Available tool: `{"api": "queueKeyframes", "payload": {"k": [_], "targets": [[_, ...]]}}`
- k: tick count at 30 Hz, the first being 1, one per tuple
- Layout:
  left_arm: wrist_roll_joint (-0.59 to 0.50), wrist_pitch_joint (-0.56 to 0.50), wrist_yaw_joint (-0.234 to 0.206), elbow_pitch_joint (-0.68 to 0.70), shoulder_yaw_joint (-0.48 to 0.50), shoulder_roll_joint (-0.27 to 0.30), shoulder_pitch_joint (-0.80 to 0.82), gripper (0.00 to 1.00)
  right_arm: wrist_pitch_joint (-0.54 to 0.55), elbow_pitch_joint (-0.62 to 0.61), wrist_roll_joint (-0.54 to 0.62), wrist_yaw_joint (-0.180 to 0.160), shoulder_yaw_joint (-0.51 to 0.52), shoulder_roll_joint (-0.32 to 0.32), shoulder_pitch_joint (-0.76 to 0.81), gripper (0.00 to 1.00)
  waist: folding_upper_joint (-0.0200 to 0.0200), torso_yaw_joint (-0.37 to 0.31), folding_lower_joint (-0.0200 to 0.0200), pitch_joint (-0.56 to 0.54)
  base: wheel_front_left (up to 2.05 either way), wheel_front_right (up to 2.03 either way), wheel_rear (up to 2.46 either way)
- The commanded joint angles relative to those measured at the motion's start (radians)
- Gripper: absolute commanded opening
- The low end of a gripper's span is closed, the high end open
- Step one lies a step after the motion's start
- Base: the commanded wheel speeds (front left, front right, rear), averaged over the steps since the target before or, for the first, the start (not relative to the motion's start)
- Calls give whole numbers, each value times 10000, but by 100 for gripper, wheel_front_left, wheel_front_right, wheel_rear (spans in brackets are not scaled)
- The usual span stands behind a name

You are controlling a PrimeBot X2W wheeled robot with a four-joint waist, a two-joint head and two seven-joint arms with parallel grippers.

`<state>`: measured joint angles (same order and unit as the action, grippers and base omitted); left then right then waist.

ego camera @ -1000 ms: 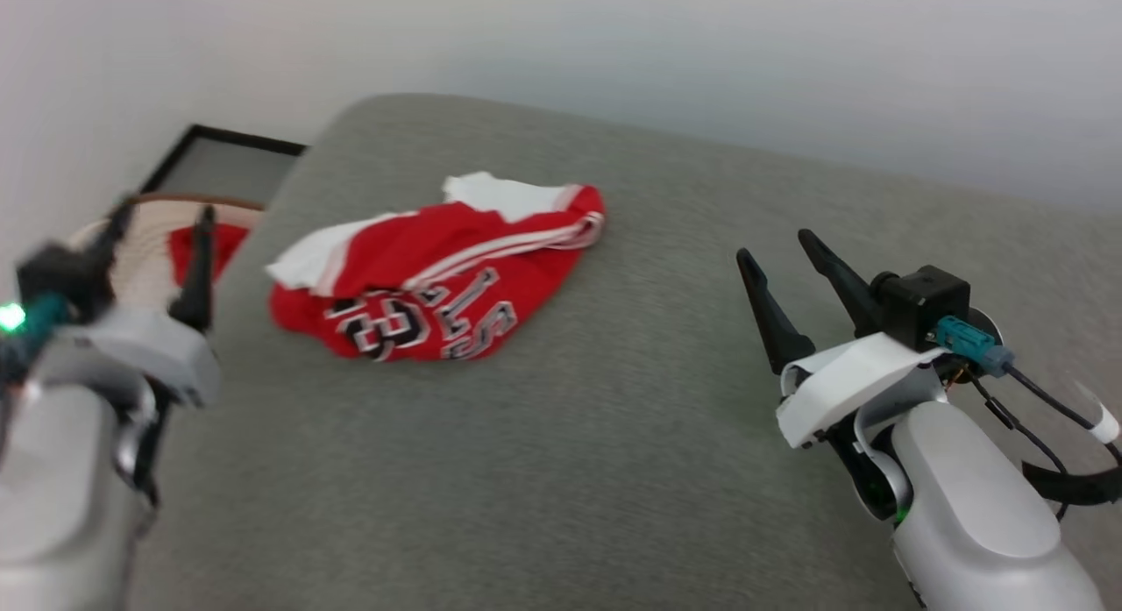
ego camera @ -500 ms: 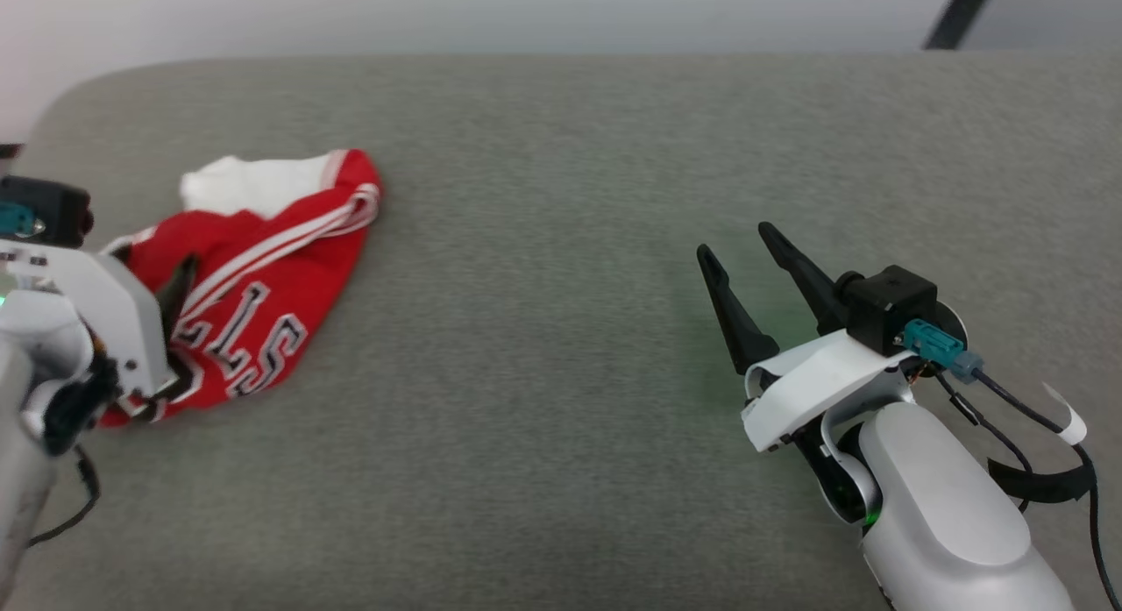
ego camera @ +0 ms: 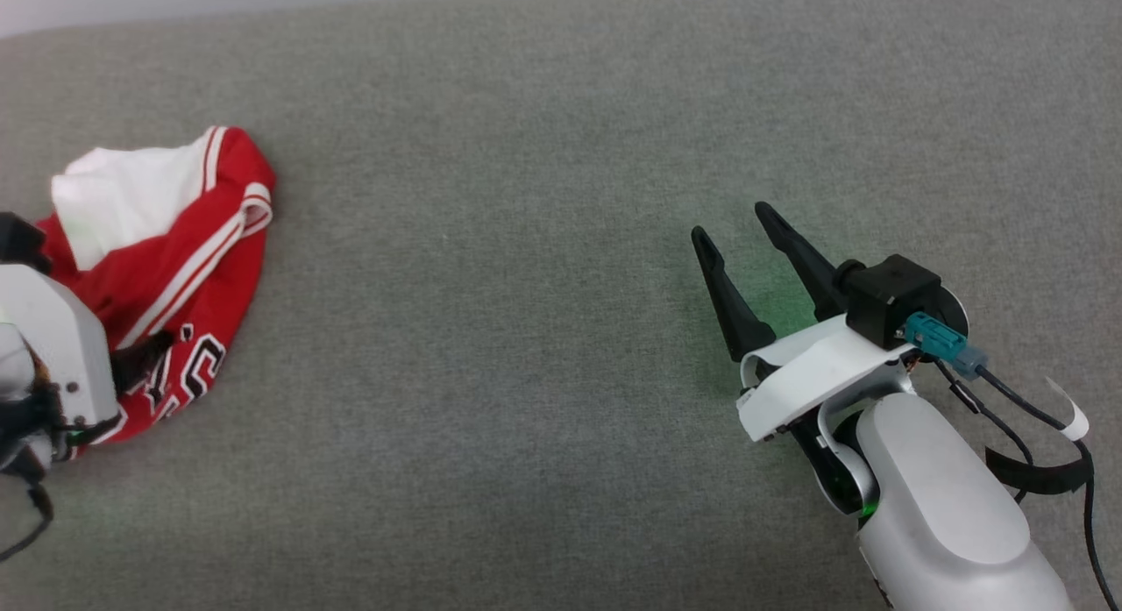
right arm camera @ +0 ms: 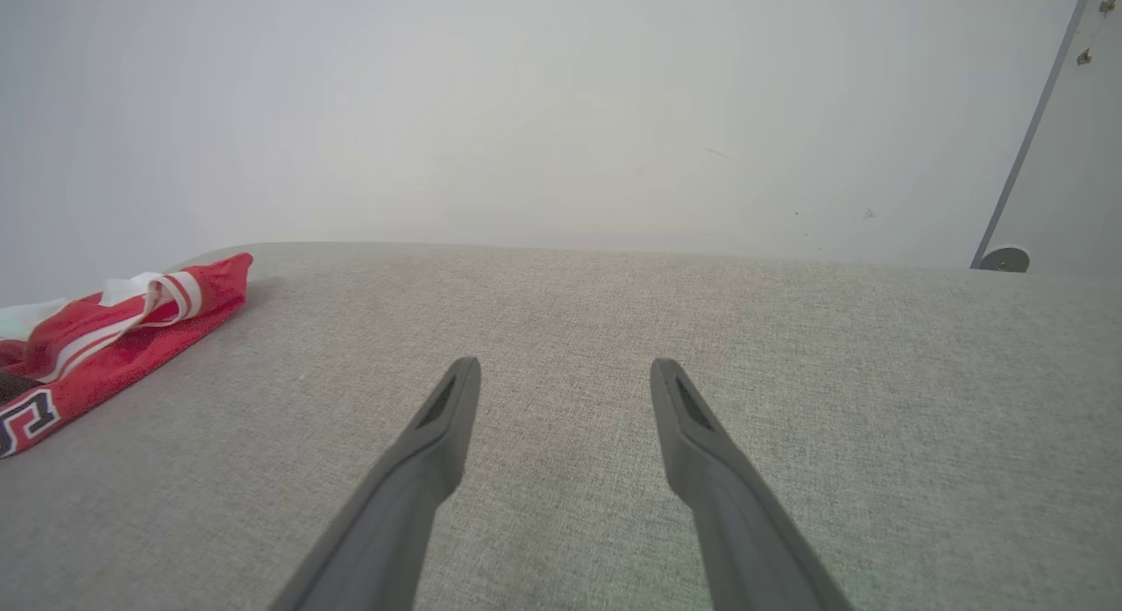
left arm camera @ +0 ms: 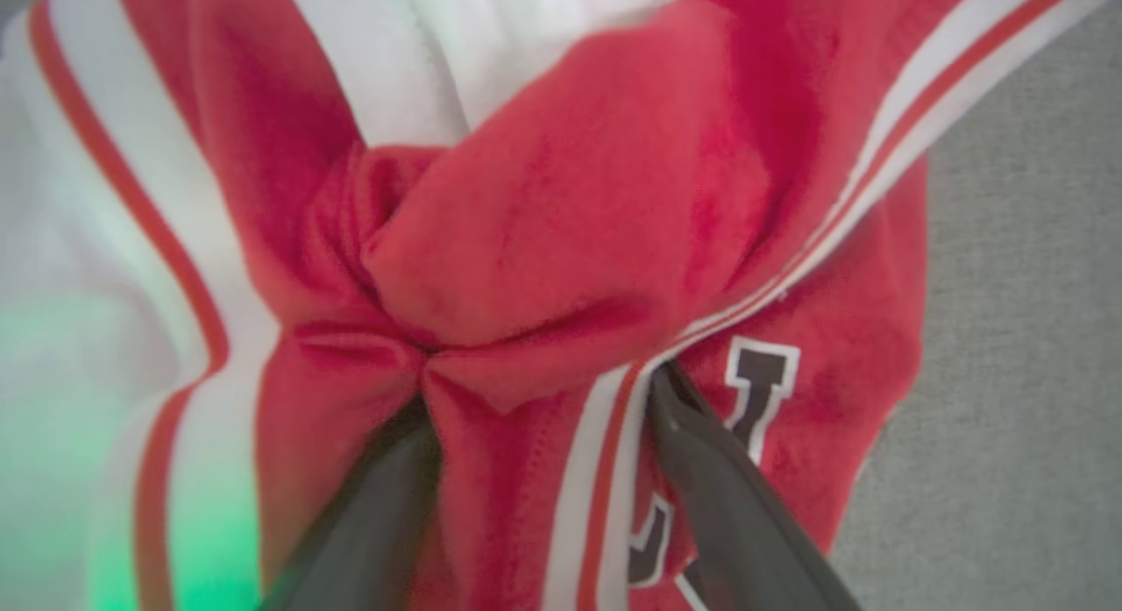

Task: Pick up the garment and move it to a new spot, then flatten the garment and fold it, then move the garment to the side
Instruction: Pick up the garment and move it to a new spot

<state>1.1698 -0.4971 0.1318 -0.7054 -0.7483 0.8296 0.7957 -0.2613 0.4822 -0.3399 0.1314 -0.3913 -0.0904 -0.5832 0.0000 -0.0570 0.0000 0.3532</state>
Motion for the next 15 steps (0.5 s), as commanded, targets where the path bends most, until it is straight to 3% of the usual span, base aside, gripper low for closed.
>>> {"api": "queueKeyframes", "payload": {"k": [1,9,11,12,15], "targets": [[39,-119,-26,-235,-344,-310,-391,100,-51,-43,84,-14,46,14,-82,100,0,-177,0,241,0,0,0],[304,226,-35,-443,-979,-615,-223,100,-51,-158,213,-14,108,9,-200,100,0,-291,0,463,0,0,0],[211,597,-37,-420,-1104,-645,-108,30,-51,-154,247,-14,123,17,-206,100,0,-277,0,449,0,0,0],[149,893,-33,-389,-1138,-644,-34,0,-51,-148,264,-14,120,25,-214,100,0,-265,0,421,0,0,0],[18,1601,-13,-354,-1372,-574,80,0,-51,-146,242,-14,119,50,-178,100,0,-222,0,254,0,0,0]]}}
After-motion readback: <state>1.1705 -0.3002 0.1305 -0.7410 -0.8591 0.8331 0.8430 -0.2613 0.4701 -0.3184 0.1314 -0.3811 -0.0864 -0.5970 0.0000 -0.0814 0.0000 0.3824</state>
